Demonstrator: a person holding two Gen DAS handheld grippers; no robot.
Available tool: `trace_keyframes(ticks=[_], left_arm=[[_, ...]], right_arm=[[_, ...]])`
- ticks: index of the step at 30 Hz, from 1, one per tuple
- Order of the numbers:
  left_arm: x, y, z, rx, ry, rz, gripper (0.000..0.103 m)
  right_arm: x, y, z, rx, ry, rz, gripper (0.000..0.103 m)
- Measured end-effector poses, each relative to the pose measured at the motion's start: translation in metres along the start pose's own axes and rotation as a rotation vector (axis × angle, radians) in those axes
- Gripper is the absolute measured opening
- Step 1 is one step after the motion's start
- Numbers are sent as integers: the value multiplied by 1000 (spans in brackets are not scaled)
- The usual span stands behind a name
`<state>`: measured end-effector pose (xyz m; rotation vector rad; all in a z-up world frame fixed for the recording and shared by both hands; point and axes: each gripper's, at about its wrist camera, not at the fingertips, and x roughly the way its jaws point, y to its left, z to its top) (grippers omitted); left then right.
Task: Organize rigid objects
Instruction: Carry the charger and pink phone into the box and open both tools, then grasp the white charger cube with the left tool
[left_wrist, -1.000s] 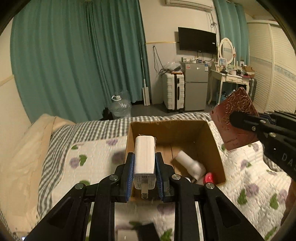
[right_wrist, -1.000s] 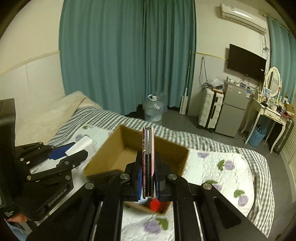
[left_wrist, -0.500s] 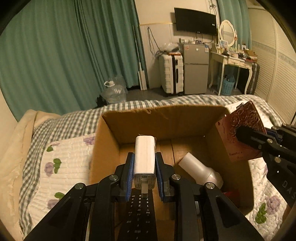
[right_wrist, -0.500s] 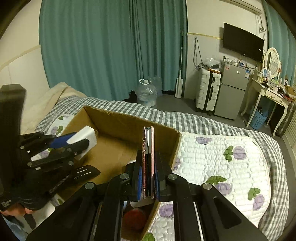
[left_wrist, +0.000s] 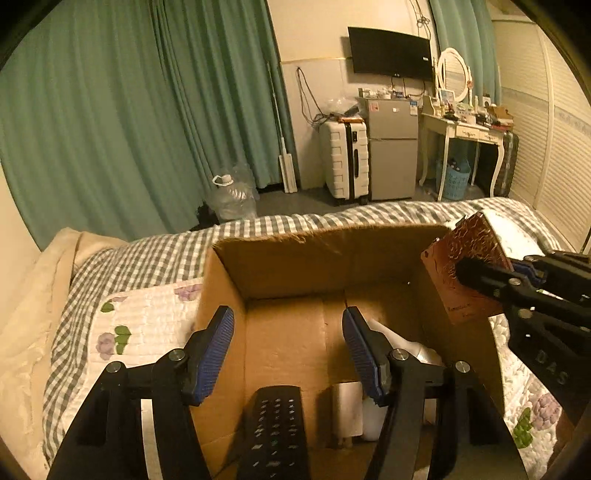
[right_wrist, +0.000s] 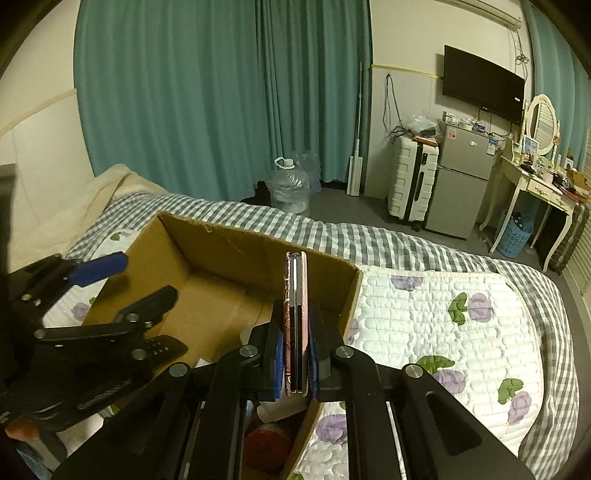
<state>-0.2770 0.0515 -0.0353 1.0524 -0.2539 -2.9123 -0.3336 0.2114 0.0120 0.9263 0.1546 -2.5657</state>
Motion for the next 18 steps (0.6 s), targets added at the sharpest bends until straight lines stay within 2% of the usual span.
trace_keyframes(ticks=[1, 2, 3, 7, 12, 18], left_arm=[[-3, 1, 0, -4, -4, 1, 64], [-11, 4, 1, -9, -10, 4, 64], [-19, 7, 1, -12, -16, 7, 64], [-56, 18, 3, -22, -50, 24, 64], [-117, 38, -2, -35, -100, 33, 67], [-165, 56, -25, -22, -134, 53, 67]], right_arm=[[-1, 0, 1, -1, 3, -1, 21], [-5, 1, 2, -3, -5, -7, 46], [-13, 2, 2, -1, -21, -19, 67], [-55, 5, 6, 7, -75, -39, 70], [-118, 10, 4, -4, -114, -66, 87], [-178, 30, -15, -16, -154, -78, 95]])
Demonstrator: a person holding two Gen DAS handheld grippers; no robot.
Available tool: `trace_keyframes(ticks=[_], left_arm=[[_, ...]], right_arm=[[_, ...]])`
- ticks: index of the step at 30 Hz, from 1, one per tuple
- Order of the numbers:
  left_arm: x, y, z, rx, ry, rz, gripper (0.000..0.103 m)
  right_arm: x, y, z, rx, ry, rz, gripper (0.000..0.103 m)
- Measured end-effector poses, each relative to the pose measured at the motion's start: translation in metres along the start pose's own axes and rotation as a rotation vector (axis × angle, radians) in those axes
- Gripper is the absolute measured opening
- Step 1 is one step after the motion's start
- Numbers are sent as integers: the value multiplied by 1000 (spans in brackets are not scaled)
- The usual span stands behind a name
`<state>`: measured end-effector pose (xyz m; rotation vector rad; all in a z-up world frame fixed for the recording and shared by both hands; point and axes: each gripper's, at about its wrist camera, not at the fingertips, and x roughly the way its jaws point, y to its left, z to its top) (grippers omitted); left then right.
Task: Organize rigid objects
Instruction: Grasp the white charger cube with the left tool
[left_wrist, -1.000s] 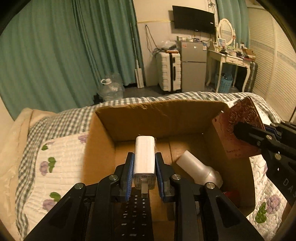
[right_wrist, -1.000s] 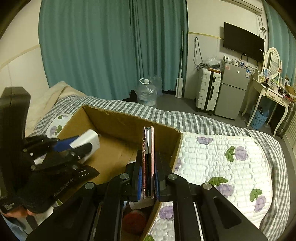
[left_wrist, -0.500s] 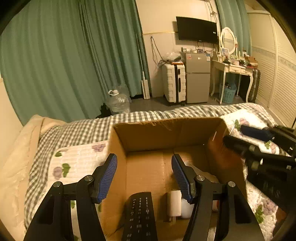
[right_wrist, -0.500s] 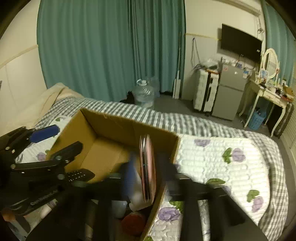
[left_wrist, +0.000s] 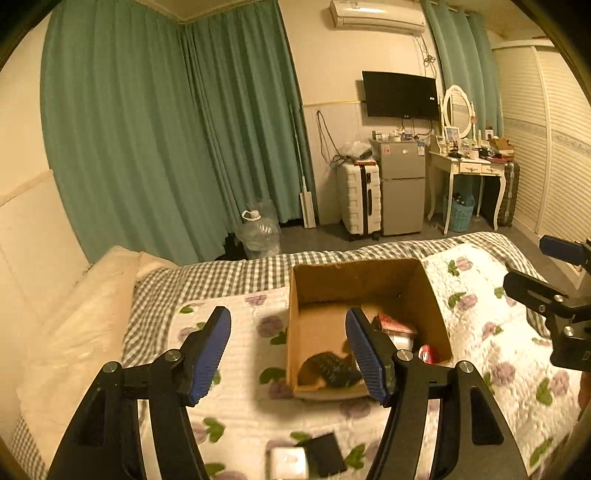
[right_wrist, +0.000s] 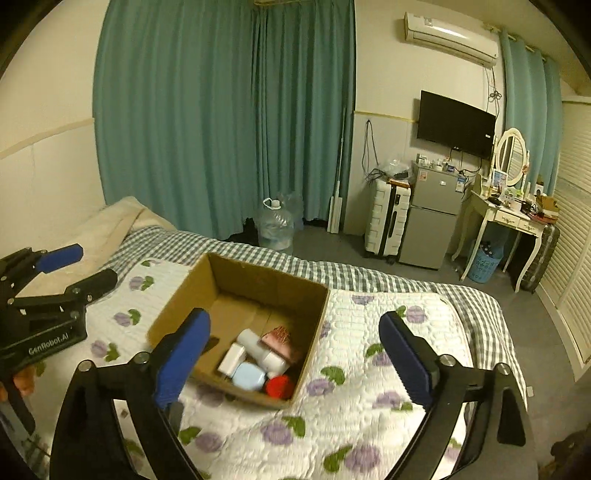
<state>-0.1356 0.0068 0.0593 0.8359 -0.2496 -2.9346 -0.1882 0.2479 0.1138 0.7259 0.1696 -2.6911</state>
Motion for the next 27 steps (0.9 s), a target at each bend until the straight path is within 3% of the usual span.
trace_keyframes(ticks=[6, 14, 21, 27], left_arm=[[-10, 16, -40, -29, 52, 24, 68], [30, 25, -104, -92, 174, 55, 68], [72, 18, -149, -49, 310, 71, 68], [94, -4, -177, 35, 419, 17, 68]], right_arm=[[-24, 20, -29, 10, 2, 24, 101], [19, 49, -78, -26, 91, 47, 102], [62, 53, -113, -30, 202, 60, 102], [86, 54, -130, -15, 261, 73, 102]])
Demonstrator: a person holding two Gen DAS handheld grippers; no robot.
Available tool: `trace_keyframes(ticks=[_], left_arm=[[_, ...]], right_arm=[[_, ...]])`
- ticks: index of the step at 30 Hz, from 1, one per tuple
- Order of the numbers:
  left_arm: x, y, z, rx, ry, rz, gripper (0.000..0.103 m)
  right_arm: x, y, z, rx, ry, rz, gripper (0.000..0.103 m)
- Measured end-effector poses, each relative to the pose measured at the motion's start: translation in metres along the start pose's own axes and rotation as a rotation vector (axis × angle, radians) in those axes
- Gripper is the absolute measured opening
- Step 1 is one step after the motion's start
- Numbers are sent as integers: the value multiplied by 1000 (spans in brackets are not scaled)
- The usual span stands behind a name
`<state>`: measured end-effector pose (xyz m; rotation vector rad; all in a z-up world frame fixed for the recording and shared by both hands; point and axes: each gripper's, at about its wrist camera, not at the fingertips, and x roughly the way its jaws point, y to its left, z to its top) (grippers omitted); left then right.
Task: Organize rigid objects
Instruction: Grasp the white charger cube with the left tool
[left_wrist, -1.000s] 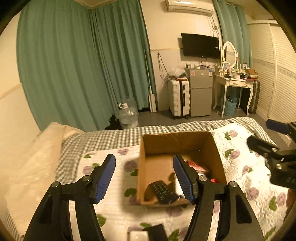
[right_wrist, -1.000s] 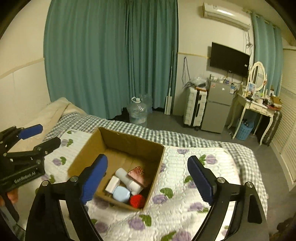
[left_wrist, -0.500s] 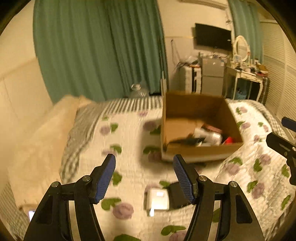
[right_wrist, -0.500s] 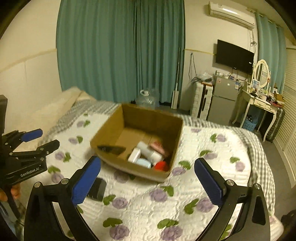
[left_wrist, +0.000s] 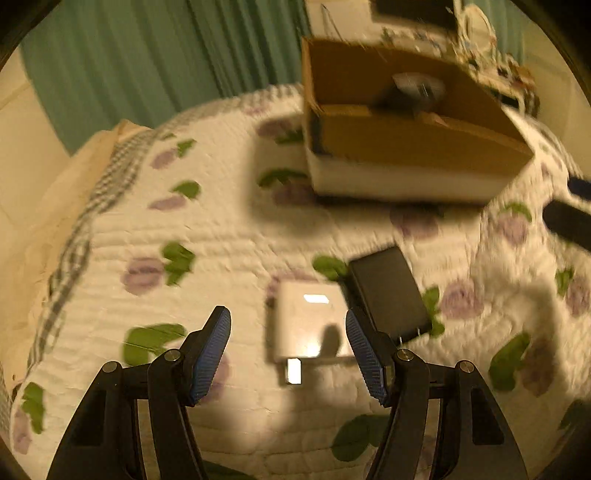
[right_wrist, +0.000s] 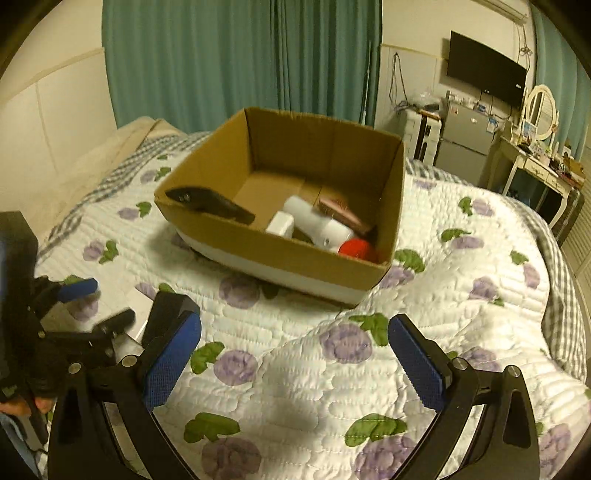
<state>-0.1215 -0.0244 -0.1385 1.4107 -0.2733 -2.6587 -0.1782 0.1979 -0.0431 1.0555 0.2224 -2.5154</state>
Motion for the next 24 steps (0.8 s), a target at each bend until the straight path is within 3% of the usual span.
trace_keyframes(ticks=[5, 8, 11, 14, 15, 18, 24], left_arm=[[15, -10, -3, 18, 44, -28, 68], [20, -5, 0, -21, 52, -66, 68], [37, -10, -1, -4, 116, -6, 68], [35, -17, -1, 20, 91, 21, 64], [31, -15, -1, 9, 75, 1, 51], [23, -6, -1, -35, 55, -53, 51], [-8, 22, 6, -142, -48, -75, 51]], right_arm=[[7, 0, -4, -3, 17, 0, 102], [11, -1, -6, 3, 27, 2, 102], [15, 1, -8, 0, 43, 1, 102], [16, 4, -9, -10, 43, -5, 102], [16, 5, -9, -14, 43, -7, 102], [16, 9, -9, -21, 43, -6, 102], [19, 35, -7, -70, 51, 17, 102]])
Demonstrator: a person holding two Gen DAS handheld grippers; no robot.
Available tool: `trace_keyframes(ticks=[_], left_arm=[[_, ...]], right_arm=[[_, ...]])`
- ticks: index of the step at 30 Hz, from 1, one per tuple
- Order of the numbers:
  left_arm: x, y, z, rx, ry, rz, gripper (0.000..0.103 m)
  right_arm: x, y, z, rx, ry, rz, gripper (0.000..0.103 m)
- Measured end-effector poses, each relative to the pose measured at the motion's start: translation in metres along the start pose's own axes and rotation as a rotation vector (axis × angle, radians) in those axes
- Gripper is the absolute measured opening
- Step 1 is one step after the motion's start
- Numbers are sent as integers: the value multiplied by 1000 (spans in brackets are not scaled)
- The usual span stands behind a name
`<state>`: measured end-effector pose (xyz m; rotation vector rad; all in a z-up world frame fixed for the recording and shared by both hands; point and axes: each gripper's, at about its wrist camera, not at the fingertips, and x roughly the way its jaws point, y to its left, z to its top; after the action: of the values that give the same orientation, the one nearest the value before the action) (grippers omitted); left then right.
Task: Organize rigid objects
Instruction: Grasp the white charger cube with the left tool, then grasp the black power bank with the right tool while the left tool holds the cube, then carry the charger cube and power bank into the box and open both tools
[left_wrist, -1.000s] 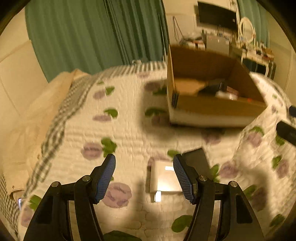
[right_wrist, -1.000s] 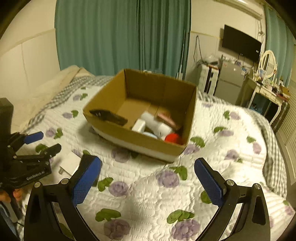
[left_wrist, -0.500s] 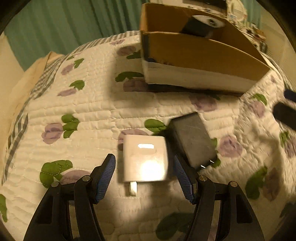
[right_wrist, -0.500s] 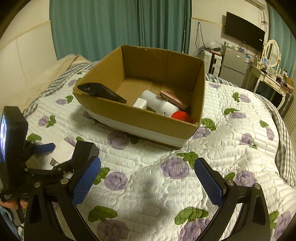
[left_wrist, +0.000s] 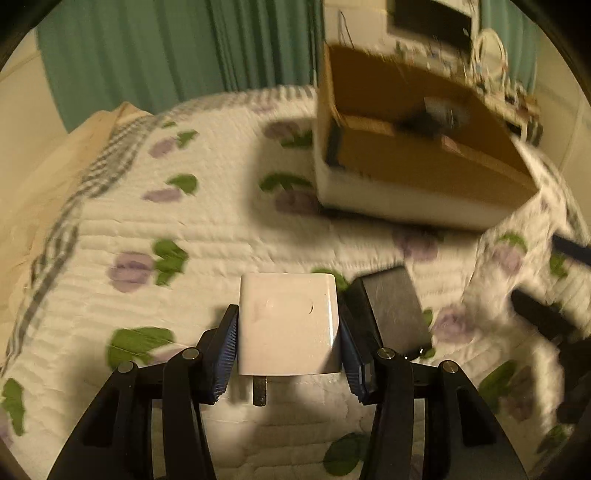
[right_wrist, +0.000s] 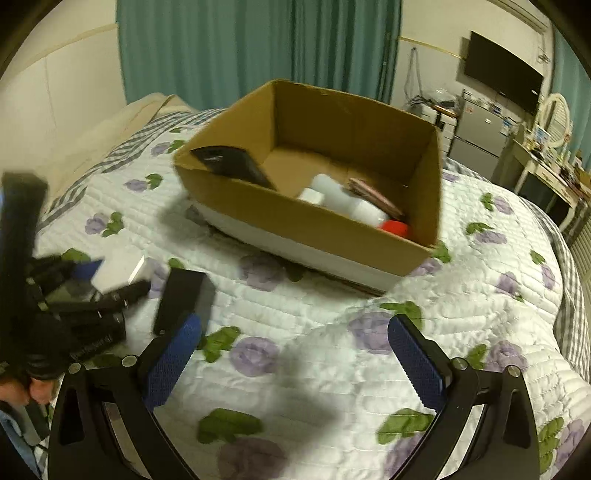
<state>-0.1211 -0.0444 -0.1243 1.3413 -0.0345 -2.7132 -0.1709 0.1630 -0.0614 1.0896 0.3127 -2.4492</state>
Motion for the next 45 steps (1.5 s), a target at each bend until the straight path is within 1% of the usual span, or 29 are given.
trace_keyframes(ticks=[3, 5, 10, 13, 15, 17, 18, 19, 21, 23, 27, 32, 39, 42, 45], left_arm=[[-12, 13, 7, -31, -41, 7, 51], [-16, 20, 11, -47, -51, 17, 51], [-20, 34, 12, -79, -57, 36, 51], [-19, 40, 11, -93, -58, 36, 51], [-18, 41, 11, -92, -57, 40, 51], [-16, 41, 12, -88, -55, 41, 51], [-16, 40, 11, -85, -54, 43, 51], [-16, 39, 11, -82, -52, 46, 51], [-16, 38, 11, -77, -51, 48, 51], [-19, 36, 10, -72, -54, 52, 51], [-30, 29, 13, -56, -72, 56, 51], [-55, 11, 20, -29, -118, 42, 51], [-94, -17, 41, 2, -193, -13, 51], [-107, -30, 58, 16, -227, -61, 51], [-112, -43, 75, 41, -254, -60, 51]], right_arm=[[8, 21, 3, -36, 14, 26, 102], [17, 37, 5, -67, 27, 45, 102], [42, 64, 9, -84, 69, 100, 102], [58, 76, 9, -93, 91, 104, 99], [68, 79, 8, -90, 116, 113, 90], [73, 81, 8, -88, 126, 119, 86], [75, 80, 7, -87, 130, 118, 78], [76, 79, 7, -85, 134, 119, 73], [80, 77, 6, -77, 151, 130, 45], [79, 75, 6, -69, 150, 147, 43], [58, 66, 5, -70, 110, 135, 40], [13, 42, 16, -47, 34, 110, 39], [-66, 3, 47, -32, -110, 67, 39], [-89, -14, 67, -35, -160, 30, 39], [-106, -33, 86, -27, -202, 19, 39]])
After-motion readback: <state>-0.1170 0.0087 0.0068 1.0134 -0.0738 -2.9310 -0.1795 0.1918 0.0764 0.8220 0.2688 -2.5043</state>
